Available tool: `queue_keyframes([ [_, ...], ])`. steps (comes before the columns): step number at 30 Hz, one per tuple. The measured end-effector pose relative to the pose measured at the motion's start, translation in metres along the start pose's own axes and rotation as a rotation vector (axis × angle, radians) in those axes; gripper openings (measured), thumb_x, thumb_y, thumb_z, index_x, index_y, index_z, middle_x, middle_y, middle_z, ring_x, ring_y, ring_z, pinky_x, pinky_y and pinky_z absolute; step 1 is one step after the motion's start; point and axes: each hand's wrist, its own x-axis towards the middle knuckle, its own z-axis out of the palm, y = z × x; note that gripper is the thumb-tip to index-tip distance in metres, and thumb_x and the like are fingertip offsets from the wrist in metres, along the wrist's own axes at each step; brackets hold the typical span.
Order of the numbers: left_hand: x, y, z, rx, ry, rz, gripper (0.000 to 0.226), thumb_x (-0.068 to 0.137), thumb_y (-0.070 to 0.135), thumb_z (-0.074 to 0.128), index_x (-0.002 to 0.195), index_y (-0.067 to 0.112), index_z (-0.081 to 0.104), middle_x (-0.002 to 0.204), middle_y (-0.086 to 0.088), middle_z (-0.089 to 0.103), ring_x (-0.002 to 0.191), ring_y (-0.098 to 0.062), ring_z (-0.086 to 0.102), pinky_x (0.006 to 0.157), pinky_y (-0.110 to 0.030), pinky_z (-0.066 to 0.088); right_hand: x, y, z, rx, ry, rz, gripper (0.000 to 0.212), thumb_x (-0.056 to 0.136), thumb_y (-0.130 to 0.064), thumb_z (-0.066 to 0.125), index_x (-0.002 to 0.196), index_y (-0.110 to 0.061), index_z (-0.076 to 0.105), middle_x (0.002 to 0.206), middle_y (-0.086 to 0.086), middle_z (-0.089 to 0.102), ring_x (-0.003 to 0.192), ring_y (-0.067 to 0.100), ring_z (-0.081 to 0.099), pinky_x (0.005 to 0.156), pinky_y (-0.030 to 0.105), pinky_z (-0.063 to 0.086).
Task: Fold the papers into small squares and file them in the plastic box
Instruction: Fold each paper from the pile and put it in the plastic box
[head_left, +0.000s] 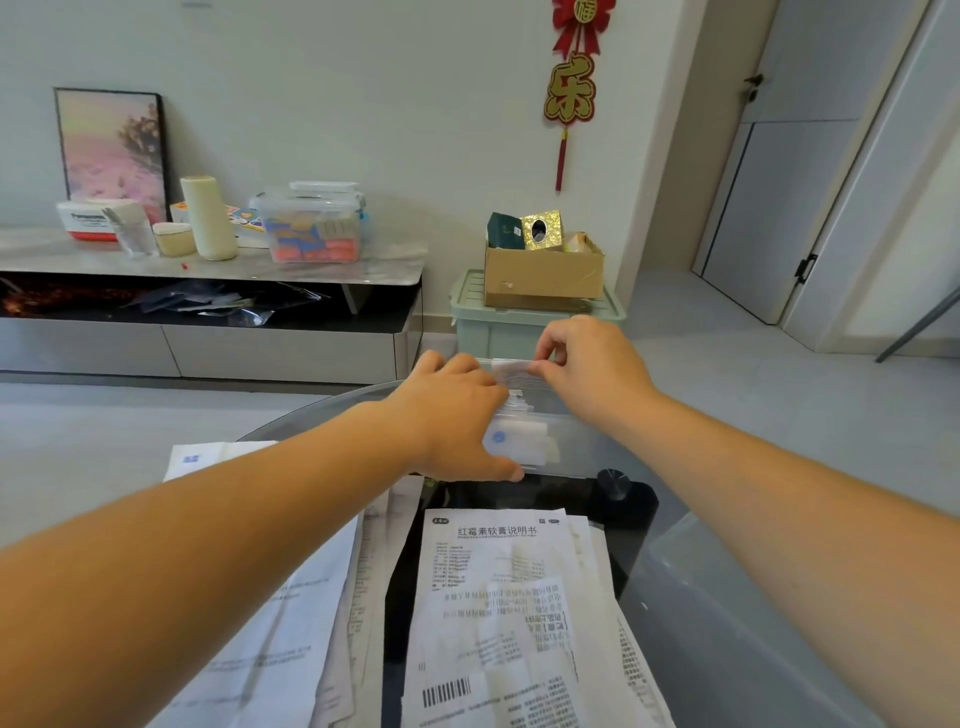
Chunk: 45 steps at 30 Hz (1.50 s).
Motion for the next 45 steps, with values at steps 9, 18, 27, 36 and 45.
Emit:
queue_keyframes([
  [9,0.0,-0.002,-0.002,-0.037,-0.04,0.017,0.075,0.082,0.08,0.047,0.136,0.028,0.053,0.125,0.007,0.054,0.122,-0.014,0.045,0.111,-0.042,0.019,0.0,-0.002,-0.001,-0.029,-0.036,-0.019,0.012,0.091,-0.03,0.069,0.081,-0.029,0.063,0.074,-0.015,0.053,0.078,0.015,0.058,0.07,0.036,0.054],
  [18,0.002,-0.003,-0.009,0.005,-0.092,0.057,0.074,0.084,0.08,0.043,0.134,0.027,0.055,0.127,0.007,0.052,0.118,-0.016,0.049,0.116,-0.046,0.015,0.002,-0.001,-0.002,-0.084,-0.038,-0.029,0.015,0.091,-0.027,0.067,0.078,-0.03,0.06,0.091,-0.007,0.053,0.083,0.016,0.055,0.071,0.036,0.053],
  [27,0.011,0.0,-0.015,-0.024,-0.14,0.082,0.069,0.087,0.075,0.048,0.136,0.026,0.051,0.134,0.002,0.044,0.12,-0.02,0.044,0.118,-0.043,0.016,0.002,-0.002,-0.002,-0.092,-0.075,-0.036,0.012,0.093,-0.028,0.067,0.082,-0.029,0.062,0.084,-0.008,0.063,0.08,0.015,0.06,0.073,0.039,0.057],
  [36,0.01,-0.005,-0.007,-0.125,-0.091,0.072,0.063,0.084,0.073,0.056,0.13,0.029,0.05,0.128,0.01,0.047,0.121,-0.014,0.044,0.117,-0.045,0.015,0.001,0.002,0.0,-0.022,-0.061,-0.008,0.012,0.092,-0.028,0.068,0.082,-0.027,0.062,0.079,-0.01,0.061,0.078,0.014,0.06,0.073,0.038,0.056],
  [45,0.009,-0.007,-0.003,-0.171,-0.076,0.073,0.062,0.084,0.072,0.055,0.13,0.031,0.054,0.132,0.009,0.047,0.128,-0.013,0.041,0.121,-0.051,0.0,0.0,0.003,0.0,0.008,-0.068,0.011,0.011,0.092,-0.028,0.07,0.084,-0.025,0.064,0.081,-0.008,0.063,0.078,0.014,0.06,0.074,0.039,0.057],
])
